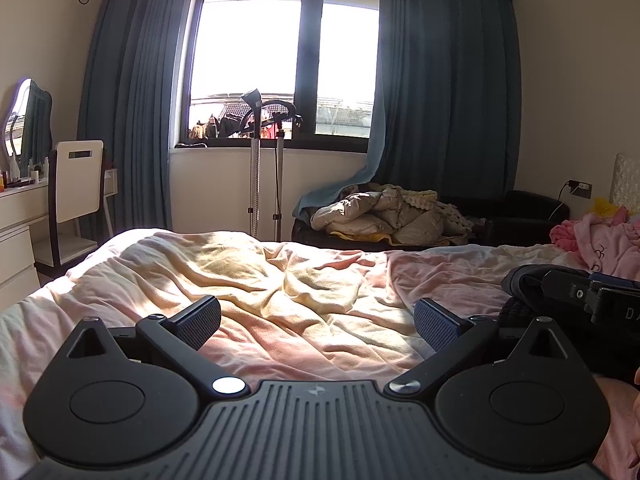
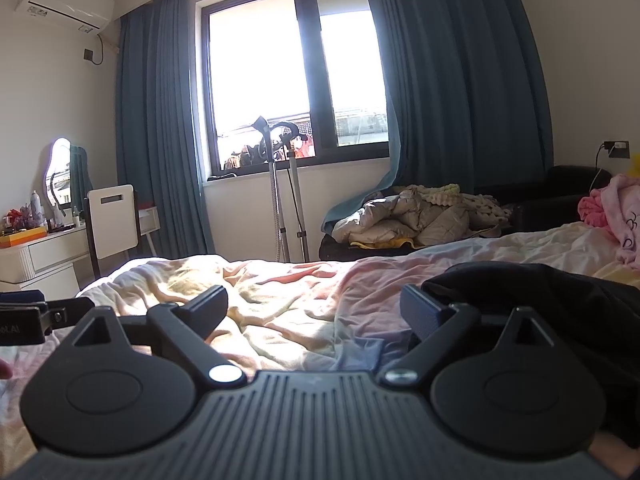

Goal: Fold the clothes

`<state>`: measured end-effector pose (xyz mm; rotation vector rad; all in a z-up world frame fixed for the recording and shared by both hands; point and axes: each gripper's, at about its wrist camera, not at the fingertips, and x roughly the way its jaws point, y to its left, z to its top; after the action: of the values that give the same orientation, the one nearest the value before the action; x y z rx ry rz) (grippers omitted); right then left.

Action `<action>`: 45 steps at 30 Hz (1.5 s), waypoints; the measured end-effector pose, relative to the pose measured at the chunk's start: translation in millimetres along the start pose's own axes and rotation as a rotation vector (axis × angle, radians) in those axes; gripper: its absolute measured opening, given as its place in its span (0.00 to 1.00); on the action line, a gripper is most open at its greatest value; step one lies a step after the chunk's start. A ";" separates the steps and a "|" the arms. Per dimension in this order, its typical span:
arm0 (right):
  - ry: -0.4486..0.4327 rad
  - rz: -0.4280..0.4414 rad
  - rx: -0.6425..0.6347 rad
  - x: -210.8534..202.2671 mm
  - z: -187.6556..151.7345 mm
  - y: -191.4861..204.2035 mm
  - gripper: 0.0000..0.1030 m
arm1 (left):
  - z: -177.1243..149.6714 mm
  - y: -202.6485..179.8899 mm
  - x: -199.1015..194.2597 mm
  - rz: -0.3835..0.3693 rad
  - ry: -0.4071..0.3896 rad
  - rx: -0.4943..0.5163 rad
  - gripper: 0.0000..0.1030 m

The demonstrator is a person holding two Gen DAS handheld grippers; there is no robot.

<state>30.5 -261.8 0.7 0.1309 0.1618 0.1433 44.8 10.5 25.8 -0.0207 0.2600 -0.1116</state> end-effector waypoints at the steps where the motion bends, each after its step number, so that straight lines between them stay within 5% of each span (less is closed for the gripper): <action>1: 0.000 -0.001 0.000 0.1 0.0 0.0 0.92 | 0.1 0.1 -0.4 0.000 0.000 -0.001 1.00; 8: -0.002 -0.016 -0.001 1.0 -0.9 -0.9 1.00 | 0.4 -0.2 -2.2 0.004 -0.005 0.001 1.00; 45: -0.006 -0.024 0.006 -1.5 -1.3 -0.6 1.00 | 0.9 -2.6 -5.4 0.035 -0.028 0.007 1.00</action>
<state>29.0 -262.4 -0.5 0.1350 0.1574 0.1187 39.6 8.5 28.1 -0.0110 0.2321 -0.0774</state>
